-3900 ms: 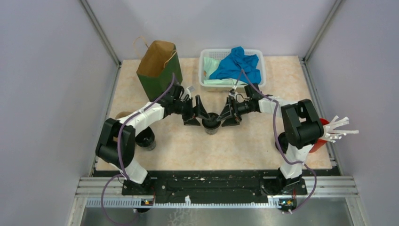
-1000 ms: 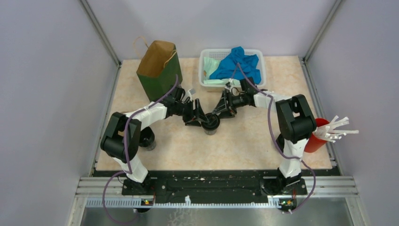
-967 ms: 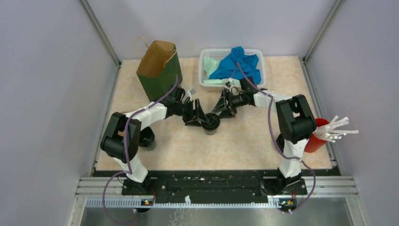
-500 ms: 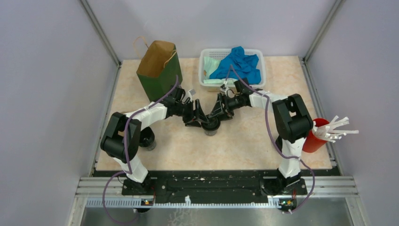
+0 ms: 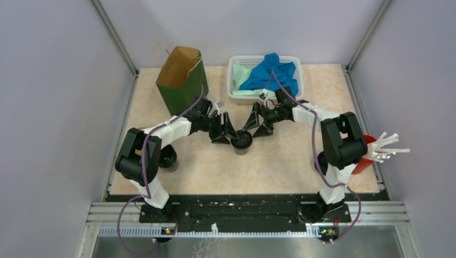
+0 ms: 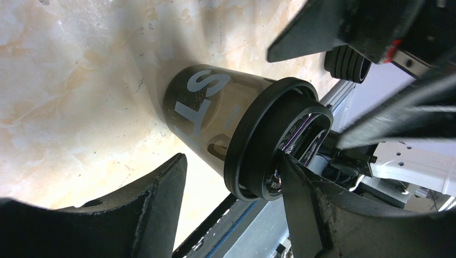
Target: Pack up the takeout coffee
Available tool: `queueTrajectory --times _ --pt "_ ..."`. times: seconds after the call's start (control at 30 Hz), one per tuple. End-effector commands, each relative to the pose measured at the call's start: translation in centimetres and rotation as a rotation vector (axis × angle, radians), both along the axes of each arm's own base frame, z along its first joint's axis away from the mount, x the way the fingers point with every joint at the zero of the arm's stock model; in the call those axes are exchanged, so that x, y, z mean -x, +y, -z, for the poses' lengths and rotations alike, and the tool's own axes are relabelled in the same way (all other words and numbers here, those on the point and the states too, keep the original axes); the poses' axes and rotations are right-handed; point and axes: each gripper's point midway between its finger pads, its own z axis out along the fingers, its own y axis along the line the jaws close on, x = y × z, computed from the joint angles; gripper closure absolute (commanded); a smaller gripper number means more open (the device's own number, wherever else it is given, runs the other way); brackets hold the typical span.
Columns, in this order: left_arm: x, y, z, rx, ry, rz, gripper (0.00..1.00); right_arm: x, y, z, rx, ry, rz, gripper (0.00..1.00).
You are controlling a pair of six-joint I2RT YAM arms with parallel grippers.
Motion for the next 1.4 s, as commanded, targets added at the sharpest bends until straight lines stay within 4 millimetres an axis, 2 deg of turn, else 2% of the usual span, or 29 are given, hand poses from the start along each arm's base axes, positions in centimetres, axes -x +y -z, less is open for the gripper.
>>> queueTrajectory --times 0.0,0.07,0.2,0.3,0.47,0.53,0.57,0.7,0.8,0.9,0.97,1.13,1.2,1.27,1.37 --pt "1.0 1.9 3.4 -0.161 0.039 -0.018 0.3 1.8 -0.5 -2.7 0.016 -0.082 -0.026 0.05" --pt "1.1 1.9 3.1 -0.159 0.032 -0.014 0.29 3.1 -0.5 -2.0 0.024 -0.06 -0.034 0.07" --pt "1.2 1.8 3.0 -0.164 0.03 -0.008 0.27 4.4 -0.4 -0.4 0.027 -0.02 -0.017 0.2" --pt "1.2 1.8 3.2 -0.168 0.033 -0.004 0.28 4.3 -0.4 1.4 0.03 -0.002 0.015 0.32" --pt "1.3 1.9 4.4 -0.186 0.046 0.001 0.31 3.1 -1.4 6.6 0.097 0.067 0.087 0.57" --pt "1.1 1.7 4.3 -0.181 0.044 0.006 0.31 3.3 -1.2 5.9 0.068 0.079 0.075 0.59" --pt "1.0 1.6 4.0 -0.178 0.034 0.008 0.31 3.1 -1.0 4.3 0.049 0.049 0.076 0.57" --pt "0.2 1.6 3.4 -0.191 0.014 0.013 0.32 2.5 -0.6 -1.3 -0.001 -0.045 0.044 0.33" --pt "0.1 1.4 3.3 -0.186 0.014 0.015 0.32 2.2 -0.6 -2.8 0.006 -0.071 0.005 0.24" --pt "0.1 1.5 3.4 -0.192 0.015 0.019 0.33 1.7 -0.4 -2.4 0.024 -0.071 -0.019 0.23" --pt "0.0 1.6 3.5 -0.2 0.01 0.027 0.34 1.1 -0.3 -1.4 0.032 -0.061 -0.019 0.28" --pt "-0.2 1.7 3.9 -0.222 0.007 0.039 0.35 1.1 -0.4 4.3 0.072 0.041 0.014 0.45" --pt "-0.2 1.7 4.2 -0.224 0.012 0.041 0.35 1.5 -0.5 5.3 0.067 0.072 0.03 0.5" --pt "-0.2 1.7 4.2 -0.224 0.013 0.041 0.35 1.8 -0.4 4.4 0.041 0.067 0.042 0.5" --pt "-0.5 1.5 3.4 -0.215 -0.005 0.044 0.35 1.6 -0.4 1.4 0.023 0.009 0.047 0.48"
